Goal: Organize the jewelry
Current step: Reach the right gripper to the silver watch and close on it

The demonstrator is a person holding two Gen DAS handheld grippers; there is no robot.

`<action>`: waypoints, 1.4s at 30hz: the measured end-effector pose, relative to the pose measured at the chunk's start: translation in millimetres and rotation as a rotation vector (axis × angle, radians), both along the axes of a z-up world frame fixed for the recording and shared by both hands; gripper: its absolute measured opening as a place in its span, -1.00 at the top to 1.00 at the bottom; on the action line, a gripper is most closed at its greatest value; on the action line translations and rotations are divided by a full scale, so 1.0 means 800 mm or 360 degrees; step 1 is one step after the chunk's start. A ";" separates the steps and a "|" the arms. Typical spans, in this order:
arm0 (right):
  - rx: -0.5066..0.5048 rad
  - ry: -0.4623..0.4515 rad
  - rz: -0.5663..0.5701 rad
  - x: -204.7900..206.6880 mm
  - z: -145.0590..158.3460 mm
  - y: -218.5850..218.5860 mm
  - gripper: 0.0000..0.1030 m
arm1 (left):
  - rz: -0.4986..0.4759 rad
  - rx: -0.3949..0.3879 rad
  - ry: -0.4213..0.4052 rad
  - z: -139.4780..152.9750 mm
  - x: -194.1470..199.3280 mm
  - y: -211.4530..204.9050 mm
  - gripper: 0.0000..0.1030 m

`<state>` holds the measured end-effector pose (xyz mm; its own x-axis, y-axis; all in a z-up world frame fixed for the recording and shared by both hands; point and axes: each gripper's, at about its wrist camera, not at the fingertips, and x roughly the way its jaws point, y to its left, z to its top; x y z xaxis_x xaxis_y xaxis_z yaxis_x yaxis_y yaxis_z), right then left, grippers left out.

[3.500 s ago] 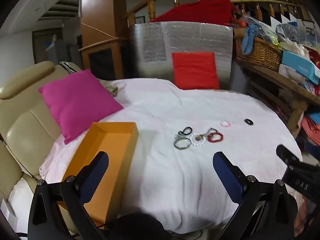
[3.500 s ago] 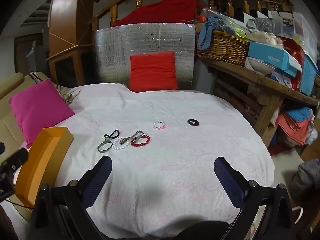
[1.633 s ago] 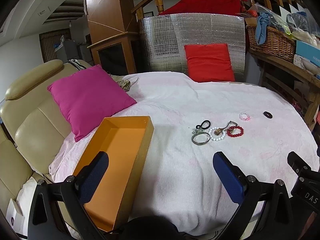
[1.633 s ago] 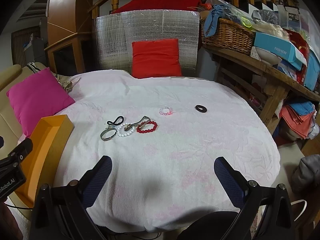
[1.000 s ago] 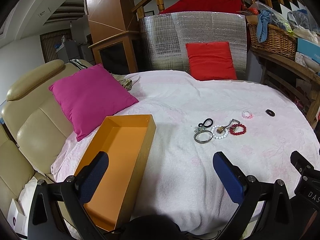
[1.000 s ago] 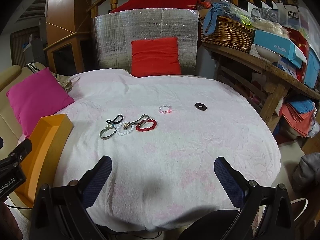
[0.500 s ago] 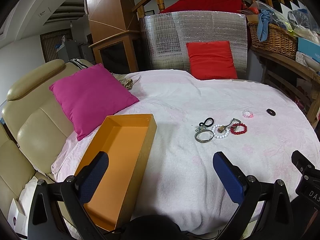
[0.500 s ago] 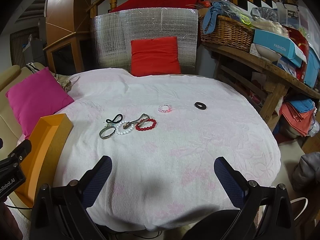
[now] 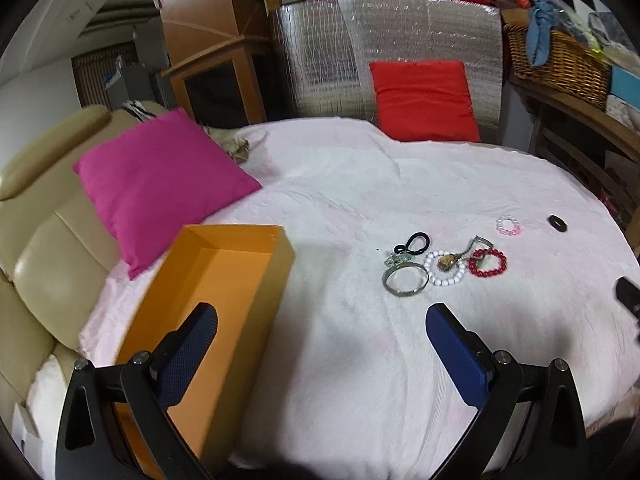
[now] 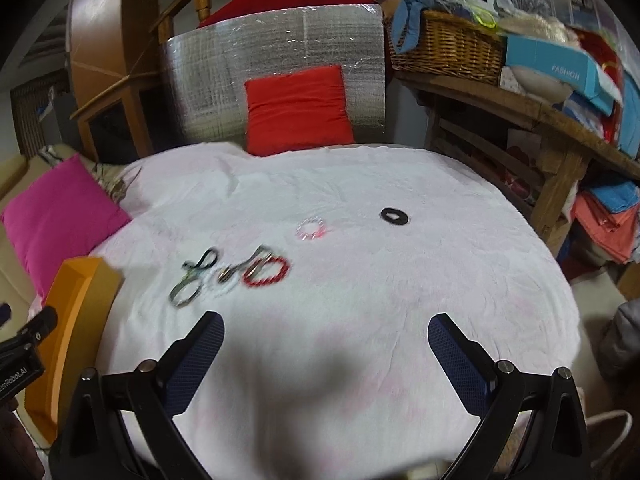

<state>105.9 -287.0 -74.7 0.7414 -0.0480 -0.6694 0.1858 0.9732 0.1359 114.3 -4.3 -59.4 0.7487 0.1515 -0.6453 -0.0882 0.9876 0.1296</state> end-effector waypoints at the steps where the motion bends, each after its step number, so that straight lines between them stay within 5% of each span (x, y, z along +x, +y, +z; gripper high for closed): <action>1: 0.0029 -0.0009 -0.0010 0.010 -0.005 -0.015 -1.00 | -0.0009 -0.0026 0.0021 -0.009 0.016 -0.003 -1.00; 8: 0.0292 0.0027 -0.0168 0.108 -0.056 -0.121 -1.00 | -0.0007 -0.0209 0.0207 -0.076 0.120 -0.023 -1.00; 11: 0.0391 0.0108 -0.0114 0.150 -0.080 -0.133 -0.83 | -0.0003 -0.0205 0.0217 -0.094 0.145 -0.025 -1.00; 14: 0.0491 0.0170 0.0100 0.177 -0.101 -0.106 -0.70 | 0.0013 -0.0151 0.0275 -0.118 0.158 -0.019 -1.00; 17: 0.0518 0.0252 0.0317 0.198 -0.117 -0.059 -0.33 | -0.0009 -0.0237 0.0399 -0.134 0.169 -0.016 -1.00; 21: 0.0581 0.0297 0.0434 0.224 -0.132 -0.015 -0.28 | 0.0000 -0.0187 0.0367 -0.127 0.171 -0.017 -1.00; 26: 0.0602 0.0317 0.0452 0.252 -0.144 0.017 -0.27 | -0.0004 -0.0189 0.0410 -0.133 0.176 -0.017 -1.00; 29: 0.0584 0.0391 0.0461 0.272 -0.155 0.031 -0.02 | -0.0030 -0.0179 0.0436 -0.138 0.179 -0.014 -1.00; 34: 0.0504 0.0457 0.0472 0.292 -0.168 0.051 0.11 | -0.0057 -0.0246 0.0485 -0.146 0.183 0.001 -1.00; 39: 0.0423 0.0493 0.0506 0.290 -0.170 0.064 0.77 | -0.0099 -0.0359 0.0500 -0.148 0.183 0.013 -0.84; 42: 0.0414 0.0456 0.0507 0.283 -0.161 0.065 0.81 | -0.0132 -0.0397 0.0520 -0.150 0.185 0.015 -0.63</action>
